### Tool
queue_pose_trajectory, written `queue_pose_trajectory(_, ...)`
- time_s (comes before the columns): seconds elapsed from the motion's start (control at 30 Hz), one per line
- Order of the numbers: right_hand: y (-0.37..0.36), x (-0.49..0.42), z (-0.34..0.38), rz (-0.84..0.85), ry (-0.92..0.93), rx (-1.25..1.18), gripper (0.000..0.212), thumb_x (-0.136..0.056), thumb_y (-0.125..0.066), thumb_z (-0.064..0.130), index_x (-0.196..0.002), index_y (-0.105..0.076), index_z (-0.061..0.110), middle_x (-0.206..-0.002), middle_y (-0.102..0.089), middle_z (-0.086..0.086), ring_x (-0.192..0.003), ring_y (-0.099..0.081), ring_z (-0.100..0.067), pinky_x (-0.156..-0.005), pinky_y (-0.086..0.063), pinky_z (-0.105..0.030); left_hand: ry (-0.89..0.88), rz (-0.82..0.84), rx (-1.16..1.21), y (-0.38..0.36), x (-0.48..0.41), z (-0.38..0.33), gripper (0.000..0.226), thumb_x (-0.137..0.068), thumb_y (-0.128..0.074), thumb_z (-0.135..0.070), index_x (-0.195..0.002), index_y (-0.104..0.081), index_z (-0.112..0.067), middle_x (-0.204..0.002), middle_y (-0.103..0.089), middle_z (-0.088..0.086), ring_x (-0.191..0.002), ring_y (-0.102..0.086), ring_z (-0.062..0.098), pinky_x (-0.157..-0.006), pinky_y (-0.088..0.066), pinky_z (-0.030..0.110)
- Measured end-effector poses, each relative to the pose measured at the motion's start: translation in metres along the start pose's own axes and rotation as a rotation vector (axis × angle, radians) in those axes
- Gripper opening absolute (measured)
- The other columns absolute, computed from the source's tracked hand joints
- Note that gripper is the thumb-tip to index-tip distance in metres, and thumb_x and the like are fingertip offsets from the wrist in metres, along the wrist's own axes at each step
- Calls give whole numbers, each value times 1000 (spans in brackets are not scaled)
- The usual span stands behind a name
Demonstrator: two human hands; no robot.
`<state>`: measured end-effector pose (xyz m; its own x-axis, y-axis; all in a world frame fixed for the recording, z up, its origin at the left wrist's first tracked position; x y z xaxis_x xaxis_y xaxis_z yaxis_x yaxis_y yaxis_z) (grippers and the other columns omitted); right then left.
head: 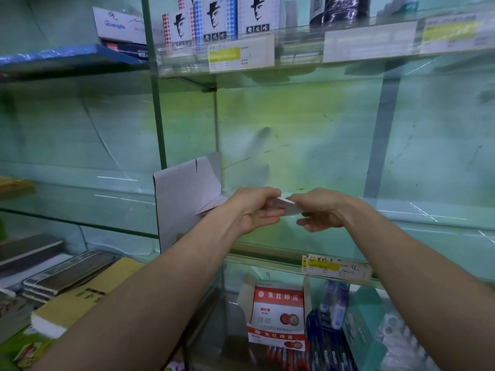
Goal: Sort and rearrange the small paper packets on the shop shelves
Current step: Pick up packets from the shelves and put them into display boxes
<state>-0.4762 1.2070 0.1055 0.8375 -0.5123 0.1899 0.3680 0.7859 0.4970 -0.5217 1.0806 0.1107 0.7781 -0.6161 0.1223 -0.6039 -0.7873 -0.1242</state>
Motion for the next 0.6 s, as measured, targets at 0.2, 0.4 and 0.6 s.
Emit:
queue_pose_trajectory(0.2, 55, 19, 59, -244, 310, -357, 9, -87, -56, -3, -79, -56, 2, -69, -50, -9, -56, -53, -17, -44, -52, -19, -37, -14, 172, -6, 0, -16, 27, -91, -61, -7, -110, -42, -4, -112, -46, 15, -76, -63, 28, -86, -52, 42)
queue_pose_trajectory(0.4, 62, 25, 60, -379, 417, -577, 10, -84, -56, -4, -75, -55, -8, -70, -48, -9, -61, -50, -20, -56, -54, -23, -41, -75, 399, 3, -2, -16, 23, -88, -63, 0, -100, -43, -3, -142, -33, 24, -87, -61, 31, -83, -53, 41)
queue_pose_trajectory(0.6, 45, 24, 73, -344, 492, -574, 16, -83, -56, -3, -71, -59, 7, -73, -57, -9, -67, -57, -21, -63, -57, -28, -14, 40, 422, 0, -2, -17, 25, -92, -61, -15, -110, -49, -3, -107, -58, 21, -79, -62, 24, -66, -58, 36)
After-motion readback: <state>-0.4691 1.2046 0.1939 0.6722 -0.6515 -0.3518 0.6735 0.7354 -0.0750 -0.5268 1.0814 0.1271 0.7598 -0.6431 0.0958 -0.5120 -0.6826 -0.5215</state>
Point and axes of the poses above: each hand's wrist, its own x-axis away from the middle knuckle, its own y-axis out of the back of the hand, z = x × y, the point moved 10 cm from there along -x, towards the middle knuckle
